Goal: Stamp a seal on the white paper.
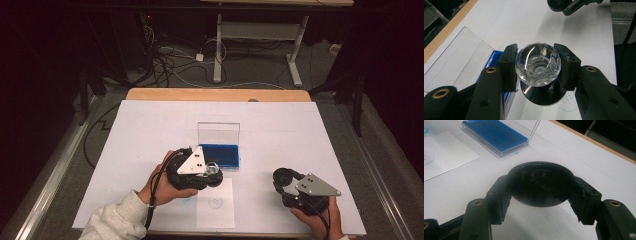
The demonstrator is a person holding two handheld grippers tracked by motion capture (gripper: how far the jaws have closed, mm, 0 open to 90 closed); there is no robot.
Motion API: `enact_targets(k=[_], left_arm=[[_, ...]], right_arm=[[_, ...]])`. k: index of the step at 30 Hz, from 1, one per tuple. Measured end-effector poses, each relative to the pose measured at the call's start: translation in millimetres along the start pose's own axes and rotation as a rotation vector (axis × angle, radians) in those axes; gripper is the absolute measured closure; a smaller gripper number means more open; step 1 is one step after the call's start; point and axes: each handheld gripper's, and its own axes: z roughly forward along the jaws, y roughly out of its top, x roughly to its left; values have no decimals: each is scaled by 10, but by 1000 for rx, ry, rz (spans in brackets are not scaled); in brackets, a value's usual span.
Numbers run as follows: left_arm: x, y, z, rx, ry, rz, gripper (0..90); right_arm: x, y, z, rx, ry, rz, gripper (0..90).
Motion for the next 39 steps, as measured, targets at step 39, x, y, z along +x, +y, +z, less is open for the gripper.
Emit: enact_targets(k=[39], left_arm=[[-291, -323, 445, 121, -103, 12, 553]], right_arm=[[24, -5, 25, 17, 11, -8, 383]])
